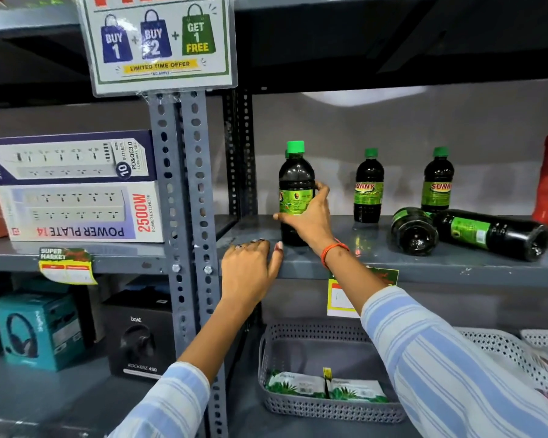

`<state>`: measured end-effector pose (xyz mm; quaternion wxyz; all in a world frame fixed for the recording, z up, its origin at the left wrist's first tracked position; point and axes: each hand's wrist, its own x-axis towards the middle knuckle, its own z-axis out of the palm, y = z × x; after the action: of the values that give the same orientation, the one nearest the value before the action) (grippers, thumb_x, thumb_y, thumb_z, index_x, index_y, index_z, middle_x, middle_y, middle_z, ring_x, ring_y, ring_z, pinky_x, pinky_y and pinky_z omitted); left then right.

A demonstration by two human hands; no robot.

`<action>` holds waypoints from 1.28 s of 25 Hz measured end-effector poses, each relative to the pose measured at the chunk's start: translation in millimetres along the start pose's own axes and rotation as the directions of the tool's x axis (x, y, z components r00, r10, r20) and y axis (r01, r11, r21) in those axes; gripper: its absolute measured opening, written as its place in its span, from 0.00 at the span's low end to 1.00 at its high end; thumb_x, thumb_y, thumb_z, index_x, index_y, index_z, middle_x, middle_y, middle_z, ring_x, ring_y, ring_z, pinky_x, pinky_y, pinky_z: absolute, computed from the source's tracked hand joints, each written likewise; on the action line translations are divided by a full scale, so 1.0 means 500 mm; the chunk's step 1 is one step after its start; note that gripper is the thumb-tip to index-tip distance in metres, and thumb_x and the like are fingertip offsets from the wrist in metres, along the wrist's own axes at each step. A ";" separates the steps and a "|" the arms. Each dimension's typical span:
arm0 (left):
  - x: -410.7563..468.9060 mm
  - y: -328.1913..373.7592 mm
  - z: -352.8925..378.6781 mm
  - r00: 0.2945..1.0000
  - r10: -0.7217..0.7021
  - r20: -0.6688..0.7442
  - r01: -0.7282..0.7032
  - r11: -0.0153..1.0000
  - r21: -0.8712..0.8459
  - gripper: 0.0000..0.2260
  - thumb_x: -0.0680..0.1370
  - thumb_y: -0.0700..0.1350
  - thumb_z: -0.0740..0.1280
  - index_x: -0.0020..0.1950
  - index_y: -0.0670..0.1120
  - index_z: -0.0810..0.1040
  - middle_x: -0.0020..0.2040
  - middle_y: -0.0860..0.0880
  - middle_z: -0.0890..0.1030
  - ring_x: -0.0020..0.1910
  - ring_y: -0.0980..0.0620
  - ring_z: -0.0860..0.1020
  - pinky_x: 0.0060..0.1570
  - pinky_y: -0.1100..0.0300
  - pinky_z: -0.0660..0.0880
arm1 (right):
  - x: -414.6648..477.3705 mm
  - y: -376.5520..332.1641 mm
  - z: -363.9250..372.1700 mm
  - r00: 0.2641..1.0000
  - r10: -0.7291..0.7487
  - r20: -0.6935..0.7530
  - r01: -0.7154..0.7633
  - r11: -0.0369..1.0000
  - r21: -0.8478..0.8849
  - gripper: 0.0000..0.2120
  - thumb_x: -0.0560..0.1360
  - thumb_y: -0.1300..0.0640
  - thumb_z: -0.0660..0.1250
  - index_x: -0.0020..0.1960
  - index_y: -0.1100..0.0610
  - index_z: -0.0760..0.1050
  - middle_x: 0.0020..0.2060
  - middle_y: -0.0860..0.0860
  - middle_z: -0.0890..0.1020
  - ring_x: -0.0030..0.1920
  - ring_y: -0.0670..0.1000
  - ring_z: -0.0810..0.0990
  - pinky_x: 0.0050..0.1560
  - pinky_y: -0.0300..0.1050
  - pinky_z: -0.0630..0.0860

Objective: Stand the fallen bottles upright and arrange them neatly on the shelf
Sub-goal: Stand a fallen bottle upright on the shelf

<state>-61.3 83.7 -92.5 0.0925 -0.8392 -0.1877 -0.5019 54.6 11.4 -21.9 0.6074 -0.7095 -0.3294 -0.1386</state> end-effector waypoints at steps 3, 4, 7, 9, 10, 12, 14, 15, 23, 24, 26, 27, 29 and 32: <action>-0.015 -0.004 0.001 0.998 -0.010 -0.057 0.010 1.000 -0.003 0.22 0.79 0.54 0.52 0.38 0.44 0.78 0.33 0.47 0.81 0.34 0.45 0.78 0.37 0.53 0.69 | -0.008 0.002 0.002 0.999 0.037 0.014 -0.036 0.998 -0.060 0.45 0.59 0.49 0.82 0.67 0.60 0.61 0.62 0.60 0.72 0.64 0.60 0.72 0.63 0.52 0.73; -0.024 -0.007 0.003 0.997 -0.022 -0.079 0.022 1.000 0.001 0.21 0.79 0.54 0.53 0.39 0.43 0.79 0.35 0.46 0.81 0.36 0.44 0.78 0.38 0.53 0.70 | -0.009 0.002 0.003 0.999 0.053 0.002 -0.053 0.993 -0.105 0.46 0.58 0.46 0.82 0.67 0.60 0.62 0.63 0.61 0.71 0.65 0.60 0.70 0.65 0.53 0.71; -0.038 -0.013 0.005 0.994 -0.022 -0.105 0.024 1.000 0.013 0.20 0.79 0.54 0.54 0.44 0.42 0.79 0.40 0.45 0.82 0.39 0.43 0.78 0.41 0.51 0.71 | -0.006 0.001 0.000 0.998 0.064 0.008 -0.062 0.984 -0.170 0.46 0.59 0.45 0.81 0.67 0.61 0.63 0.62 0.60 0.73 0.64 0.59 0.72 0.65 0.53 0.72; -0.039 -0.015 0.005 0.994 -0.018 -0.112 0.019 1.000 0.012 0.20 0.79 0.54 0.54 0.44 0.41 0.80 0.41 0.45 0.83 0.39 0.43 0.78 0.41 0.51 0.70 | -0.004 0.006 -0.004 0.994 0.089 0.069 -0.084 0.994 -0.063 0.43 0.62 0.51 0.81 0.69 0.59 0.62 0.62 0.58 0.76 0.60 0.57 0.76 0.61 0.50 0.75; -0.039 -0.015 0.005 0.993 -0.020 -0.115 0.021 1.000 0.008 0.20 0.79 0.54 0.54 0.44 0.41 0.80 0.40 0.45 0.83 0.39 0.43 0.78 0.41 0.51 0.70 | -0.007 0.007 -0.007 0.988 0.111 0.109 -0.112 0.994 0.002 0.41 0.63 0.54 0.80 0.69 0.59 0.63 0.61 0.57 0.78 0.58 0.55 0.78 0.59 0.47 0.75; -0.040 -0.014 0.003 0.993 -0.021 -0.116 0.021 1.000 0.001 0.20 0.79 0.54 0.54 0.45 0.41 0.80 0.41 0.44 0.83 0.39 0.43 0.78 0.41 0.51 0.70 | -0.009 0.010 -0.011 0.977 0.142 0.161 -0.153 0.986 0.062 0.32 0.65 0.57 0.78 0.65 0.58 0.68 0.58 0.56 0.81 0.54 0.51 0.78 0.54 0.43 0.75; -0.042 -0.014 0.003 0.993 -0.017 -0.118 0.018 1.000 0.004 0.20 0.78 0.53 0.55 0.45 0.41 0.80 0.41 0.44 0.83 0.40 0.43 0.79 0.41 0.51 0.71 | -0.010 0.010 -0.005 0.972 0.142 0.187 -0.154 0.987 0.048 0.31 0.63 0.52 0.79 0.62 0.56 0.71 0.56 0.55 0.80 0.58 0.52 0.78 0.58 0.46 0.76; -0.042 -0.014 0.002 0.993 -0.016 -0.118 0.017 1.000 0.004 0.20 0.79 0.53 0.55 0.45 0.41 0.80 0.42 0.44 0.83 0.40 0.43 0.79 0.41 0.51 0.71 | -0.010 0.007 -0.001 0.971 0.141 0.191 -0.147 0.989 0.018 0.36 0.61 0.48 0.80 0.63 0.56 0.69 0.57 0.54 0.78 0.61 0.52 0.75 0.62 0.48 0.75; -0.042 -0.014 0.003 0.993 -0.015 -0.115 0.016 1.000 0.008 0.21 0.79 0.54 0.55 0.46 0.40 0.81 0.44 0.44 0.84 0.41 0.43 0.79 0.42 0.51 0.70 | -0.011 0.002 -0.003 0.956 0.146 0.255 -0.167 0.984 0.063 0.32 0.66 0.57 0.77 0.66 0.59 0.68 0.52 0.50 0.77 0.53 0.50 0.77 0.54 0.43 0.73; -0.042 -0.014 0.002 0.993 -0.016 -0.115 0.017 1.000 0.007 0.21 0.79 0.54 0.55 0.46 0.40 0.81 0.44 0.44 0.84 0.41 0.44 0.79 0.42 0.52 0.69 | -0.014 -0.002 0.002 0.959 0.132 0.253 -0.149 0.988 0.051 0.35 0.62 0.52 0.78 0.64 0.58 0.69 0.53 0.51 0.79 0.54 0.51 0.78 0.56 0.44 0.75; -0.042 -0.013 0.003 0.993 -0.017 -0.117 0.017 1.000 0.002 0.20 0.79 0.53 0.55 0.46 0.41 0.81 0.43 0.45 0.84 0.41 0.44 0.79 0.42 0.52 0.67 | -0.012 0.003 0.010 0.967 0.108 0.231 -0.116 0.993 0.022 0.42 0.54 0.45 0.81 0.64 0.56 0.69 0.57 0.54 0.79 0.59 0.54 0.78 0.61 0.50 0.77; -0.042 -0.013 0.003 0.993 -0.018 -0.116 0.018 1.000 0.002 0.20 0.79 0.53 0.55 0.46 0.41 0.81 0.43 0.45 0.84 0.41 0.44 0.79 0.42 0.53 0.67 | -0.012 0.004 0.009 0.967 0.106 0.232 -0.117 0.992 0.037 0.43 0.55 0.47 0.82 0.64 0.57 0.68 0.59 0.56 0.79 0.60 0.55 0.78 0.62 0.51 0.76; -0.041 -0.013 0.003 0.994 -0.020 -0.110 0.020 1.000 0.001 0.20 0.79 0.54 0.55 0.46 0.41 0.81 0.43 0.45 0.84 0.42 0.44 0.79 0.43 0.53 0.67 | -0.015 0.004 0.002 0.963 0.095 0.253 -0.118 0.990 0.078 0.38 0.60 0.56 0.82 0.65 0.59 0.68 0.57 0.54 0.79 0.58 0.53 0.78 0.60 0.46 0.75; -0.040 -0.014 0.003 0.995 -0.026 -0.096 0.026 1.000 0.005 0.21 0.79 0.54 0.55 0.47 0.41 0.81 0.44 0.45 0.84 0.42 0.44 0.79 0.43 0.53 0.67 | -0.019 0.001 -0.010 0.955 0.073 0.286 -0.106 0.989 0.100 0.31 0.63 0.59 0.80 0.61 0.59 0.70 0.52 0.52 0.79 0.54 0.51 0.77 0.53 0.42 0.72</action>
<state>-71.5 86.0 -111.0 0.0973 -0.8115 -0.1955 -0.5421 49.1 4.0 -26.9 0.5995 -0.7003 -0.3873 0.0106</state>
